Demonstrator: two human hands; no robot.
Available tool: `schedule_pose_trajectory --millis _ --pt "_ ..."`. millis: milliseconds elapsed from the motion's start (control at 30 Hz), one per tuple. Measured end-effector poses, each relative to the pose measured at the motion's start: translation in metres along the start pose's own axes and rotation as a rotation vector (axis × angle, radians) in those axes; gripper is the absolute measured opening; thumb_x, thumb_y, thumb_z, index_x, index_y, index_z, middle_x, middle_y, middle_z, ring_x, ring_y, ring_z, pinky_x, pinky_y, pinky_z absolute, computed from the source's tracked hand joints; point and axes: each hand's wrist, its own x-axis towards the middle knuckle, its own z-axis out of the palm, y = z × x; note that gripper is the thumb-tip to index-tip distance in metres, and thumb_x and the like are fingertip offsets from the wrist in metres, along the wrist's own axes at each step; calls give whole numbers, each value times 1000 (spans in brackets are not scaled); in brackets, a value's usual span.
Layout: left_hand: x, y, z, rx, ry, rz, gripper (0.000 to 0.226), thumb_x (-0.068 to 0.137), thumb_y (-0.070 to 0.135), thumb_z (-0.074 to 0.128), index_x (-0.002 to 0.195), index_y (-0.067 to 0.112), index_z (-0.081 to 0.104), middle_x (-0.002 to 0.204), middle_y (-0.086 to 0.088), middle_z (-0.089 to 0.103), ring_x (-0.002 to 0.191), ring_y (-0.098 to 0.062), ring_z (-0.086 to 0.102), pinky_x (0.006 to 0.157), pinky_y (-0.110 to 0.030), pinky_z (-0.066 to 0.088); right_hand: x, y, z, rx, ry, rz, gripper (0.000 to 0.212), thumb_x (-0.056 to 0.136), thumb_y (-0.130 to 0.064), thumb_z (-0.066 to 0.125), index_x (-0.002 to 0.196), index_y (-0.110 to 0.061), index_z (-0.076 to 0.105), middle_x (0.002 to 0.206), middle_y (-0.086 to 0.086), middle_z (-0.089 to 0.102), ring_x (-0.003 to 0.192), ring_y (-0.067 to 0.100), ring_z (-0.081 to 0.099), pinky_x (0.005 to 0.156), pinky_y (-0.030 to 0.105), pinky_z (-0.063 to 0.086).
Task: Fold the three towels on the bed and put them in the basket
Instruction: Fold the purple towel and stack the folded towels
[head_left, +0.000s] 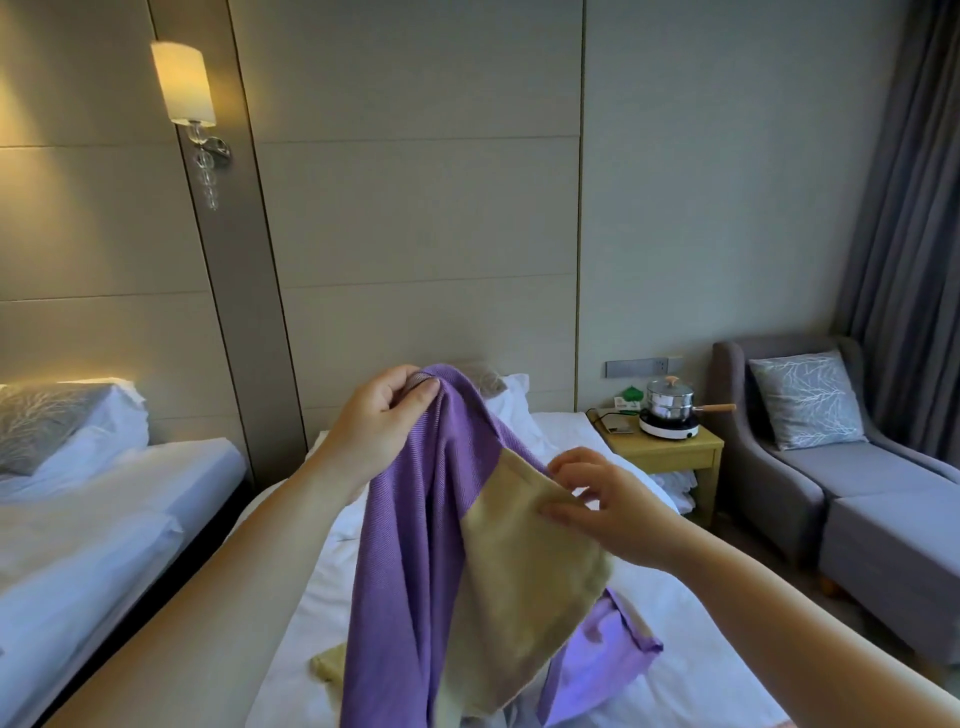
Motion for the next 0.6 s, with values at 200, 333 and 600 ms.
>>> schedule_pose_trajectory --millis 200,333,600 --pt "-5 -2 10 -54 -48 -13 19 96 19 53 94 28 70 89 12 71 86 0 62 78 -11 45 7 -15 32 103 133 -75 18 83 -10 68 94 -25 68 108 -12 54 98 -5 51 82 7 36" --pt "-3 -1 14 -4 -36 -35 17 96 24 54 92 29 70 87 13 71 84 0 62 74 -9 45 9 -17 51 61 142 -132 33 87 -19 63 119 -30 60 111 -19 49 99 -4 50 83 8 37" --pt "1 4 19 -29 -61 -64 18 96 22 54 92 16 70 85 1 69 78 -6 60 71 -14 47 15 -12 56 -120 280 -56 26 74 -44 73 82 -24 59 109 -12 46 94 11 48 82 27 41"
